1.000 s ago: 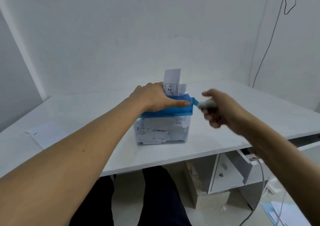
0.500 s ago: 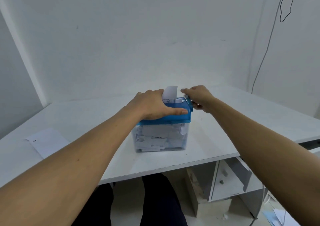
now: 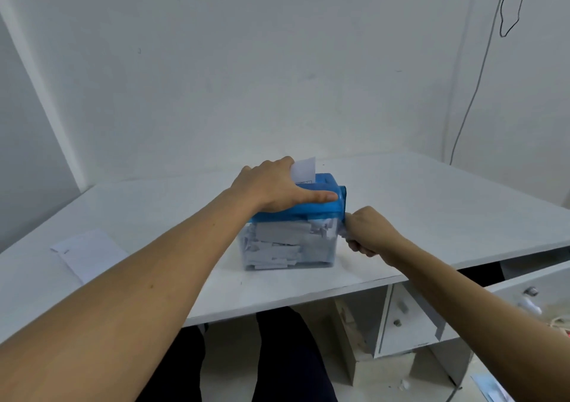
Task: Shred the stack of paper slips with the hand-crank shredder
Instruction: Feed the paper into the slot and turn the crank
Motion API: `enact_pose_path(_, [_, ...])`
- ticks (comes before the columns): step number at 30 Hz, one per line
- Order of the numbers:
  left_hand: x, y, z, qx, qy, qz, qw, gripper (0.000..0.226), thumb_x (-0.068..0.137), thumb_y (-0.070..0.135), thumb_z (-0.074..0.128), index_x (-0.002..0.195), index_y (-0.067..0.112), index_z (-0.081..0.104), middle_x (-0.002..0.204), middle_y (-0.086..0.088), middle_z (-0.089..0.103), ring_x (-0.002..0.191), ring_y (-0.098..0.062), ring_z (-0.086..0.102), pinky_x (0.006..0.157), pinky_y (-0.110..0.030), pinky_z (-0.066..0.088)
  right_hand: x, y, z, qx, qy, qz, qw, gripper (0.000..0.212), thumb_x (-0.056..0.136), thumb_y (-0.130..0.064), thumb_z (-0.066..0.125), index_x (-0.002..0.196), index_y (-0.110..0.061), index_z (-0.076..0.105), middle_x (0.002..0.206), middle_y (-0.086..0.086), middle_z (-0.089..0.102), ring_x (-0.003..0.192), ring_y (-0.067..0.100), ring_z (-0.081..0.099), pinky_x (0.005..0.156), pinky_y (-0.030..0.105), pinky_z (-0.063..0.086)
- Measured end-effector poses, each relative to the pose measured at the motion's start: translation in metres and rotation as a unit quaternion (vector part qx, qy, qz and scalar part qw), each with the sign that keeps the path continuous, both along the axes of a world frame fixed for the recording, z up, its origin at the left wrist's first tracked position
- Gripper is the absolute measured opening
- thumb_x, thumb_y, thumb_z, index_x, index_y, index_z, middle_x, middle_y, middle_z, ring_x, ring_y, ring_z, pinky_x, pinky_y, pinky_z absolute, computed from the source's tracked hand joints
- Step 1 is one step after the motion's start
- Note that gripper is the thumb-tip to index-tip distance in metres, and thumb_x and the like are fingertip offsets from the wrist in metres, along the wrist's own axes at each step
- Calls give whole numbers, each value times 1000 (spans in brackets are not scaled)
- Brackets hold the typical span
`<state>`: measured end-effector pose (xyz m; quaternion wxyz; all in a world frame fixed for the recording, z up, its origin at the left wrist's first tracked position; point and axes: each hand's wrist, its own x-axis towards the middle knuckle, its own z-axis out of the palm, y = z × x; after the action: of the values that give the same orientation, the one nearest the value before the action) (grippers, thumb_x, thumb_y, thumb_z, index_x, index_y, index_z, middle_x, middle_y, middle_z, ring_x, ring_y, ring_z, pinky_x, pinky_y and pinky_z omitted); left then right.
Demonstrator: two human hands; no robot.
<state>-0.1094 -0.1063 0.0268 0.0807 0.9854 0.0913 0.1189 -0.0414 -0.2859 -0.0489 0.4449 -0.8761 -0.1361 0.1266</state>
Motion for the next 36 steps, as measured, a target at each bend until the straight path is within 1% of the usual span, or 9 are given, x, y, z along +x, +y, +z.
enact_pose_path(4, [5, 2, -2, 8, 19, -5, 1000, 109, 45, 109, 36, 119, 29, 47, 109, 7, 59, 100, -24, 56, 90, -43, 41, -29, -25, 23, 48, -2, 46, 998, 35, 100, -22, 44, 68, -9, 51, 47, 1, 46, 36, 10, 33, 38, 21, 28])
enact_pose_path(8, [6, 1, -1, 5, 44, -29, 999, 96, 53, 106, 37, 117, 36, 45, 110, 9, 62, 101, -21, 57, 96, -44, 37, -29, -31, 70, 299, 115, 56, 946, 33, 95, -36, 51, 66, -23, 41, 52, -6, 26, 37, 9, 18, 32, 19, 16])
enact_pose_path(10, [5, 0, -1, -3, 36, -47, 998, 91, 55, 105, 40, 115, 37, 46, 108, 10, 63, 98, -19, 57, 97, -45, 39, -9, -18, 81, 352, 115, 39, 928, 39, 93, -35, 58, 66, -26, 32, 52, -8, 21, 38, 8, 15, 31, 19, 16])
enact_pose_path(15, [5, 0, -2, -23, 21, -46, 998, 91, 54, 105, 41, 113, 36, 47, 100, 13, 61, 94, -16, 54, 93, -41, 40, 51, 15, 38, 262, 133, 2, 956, 31, 81, -45, 70, 77, -18, 55, 65, -2, 47, 50, 9, 37, 47, 19, 30])
enact_pose_path(19, [5, 0, -3, -22, 9, -42, 999, 89, 59, 102, 43, 115, 33, 48, 103, 11, 61, 95, -16, 55, 95, -40, 39, 56, 24, -11, 246, 133, -46, 959, 13, 91, -21, 49, 91, -14, 60, 80, 7, 55, 62, 14, 43, 54, 24, 35])
enact_pose_path(22, [3, -1, -3, -29, -7, -30, 999, 88, 60, 100, 46, 115, 32, 49, 104, 11, 60, 96, -17, 55, 92, -37, 38, 41, 24, -26, 223, 50, -80, 970, 17, 94, -17, 46, 82, -11, 56, 74, 8, 51, 58, 15, 39, 51, 27, 34])
enact_pose_path(26, [1, -3, -4, -33, -16, -22, 999, 88, 58, 101, 46, 114, 33, 50, 102, 12, 59, 93, -15, 55, 91, -37, 39, 15, 13, -31, 145, -52, -99, 983, 42, 103, -40, 46, 78, -8, 57, 67, 6, 55, 56, 16, 46, 52, 28, 41])
enact_pose_path(32, [3, -2, -2, -30, 7, -26, 999, 93, 55, 103, 45, 116, 33, 49, 107, 11, 60, 99, -17, 56, 96, -39, 38, -25, -28, -2, 81, -97, 4, 992, 50, 105, -39, 45, 74, -4, 63, 54, 3, 56, 47, 14, 48, 49, 24, 42])
enact_pose_path(36, [3, -1, -1, -31, 16, -30, 999, 90, 57, 102, 45, 115, 34, 48, 106, 11, 59, 100, -18, 54, 93, -39, 38, -34, -47, 53, 215, -44, 109, 970, 42, 99, -44, 54, 71, -12, 50, 58, 1, 37, 50, 15, 35, 48, 26, 35])
